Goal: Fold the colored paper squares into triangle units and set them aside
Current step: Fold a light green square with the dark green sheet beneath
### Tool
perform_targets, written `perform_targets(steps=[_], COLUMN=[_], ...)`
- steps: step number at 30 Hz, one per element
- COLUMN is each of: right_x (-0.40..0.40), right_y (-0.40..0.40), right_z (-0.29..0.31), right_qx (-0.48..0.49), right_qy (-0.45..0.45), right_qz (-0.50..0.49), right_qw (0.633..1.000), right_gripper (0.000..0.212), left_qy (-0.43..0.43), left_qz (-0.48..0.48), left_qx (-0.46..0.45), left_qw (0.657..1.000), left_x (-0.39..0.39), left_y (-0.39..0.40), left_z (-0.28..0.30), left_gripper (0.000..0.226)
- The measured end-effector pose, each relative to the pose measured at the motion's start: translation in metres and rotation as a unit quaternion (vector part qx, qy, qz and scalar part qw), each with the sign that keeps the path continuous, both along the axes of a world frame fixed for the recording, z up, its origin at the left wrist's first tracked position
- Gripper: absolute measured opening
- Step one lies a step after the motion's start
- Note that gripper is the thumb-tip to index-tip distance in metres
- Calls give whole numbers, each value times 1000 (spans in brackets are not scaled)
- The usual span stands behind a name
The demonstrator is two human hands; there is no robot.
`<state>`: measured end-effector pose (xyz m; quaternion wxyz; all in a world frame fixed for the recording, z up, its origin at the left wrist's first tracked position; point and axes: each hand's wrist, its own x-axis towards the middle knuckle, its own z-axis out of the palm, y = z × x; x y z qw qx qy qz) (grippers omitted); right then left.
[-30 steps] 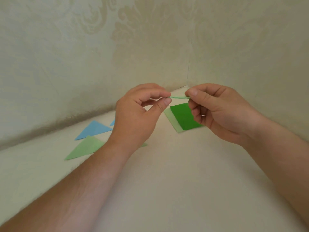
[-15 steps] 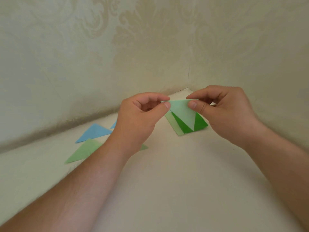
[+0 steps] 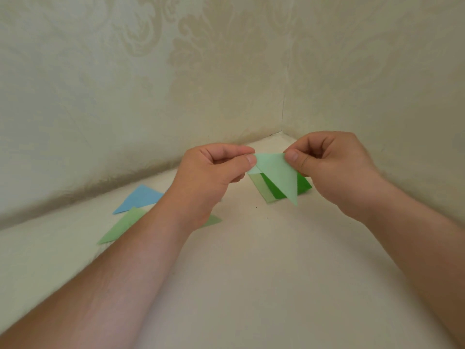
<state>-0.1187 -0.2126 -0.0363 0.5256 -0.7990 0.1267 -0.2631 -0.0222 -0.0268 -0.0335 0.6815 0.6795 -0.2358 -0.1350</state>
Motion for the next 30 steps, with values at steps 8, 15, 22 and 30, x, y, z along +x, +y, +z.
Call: perform_targets(steps=[8,15,22,30], right_x=[-2,-2,0,1], right_y=[6,6,7,11], right_z=[1,0,-5,-7], right_qx=[36,47,23,5], right_qy=[0,2,11,12], right_qz=[84,100,101,93], right_qw=[996,994,995,996], right_gripper=[9,6,12,11], left_qy=[-1,7,-72,-137], left_qz=[-1,0,-16,-20], left_qx=[4,0,63,92], left_qw=[1000,1000,995,986], left_x=[-2,-2,-5,-8], left_y=[-3,-4,-3,-5], left_z=[-2,-2,-6,-11], left_gripper=[13,12,18,6])
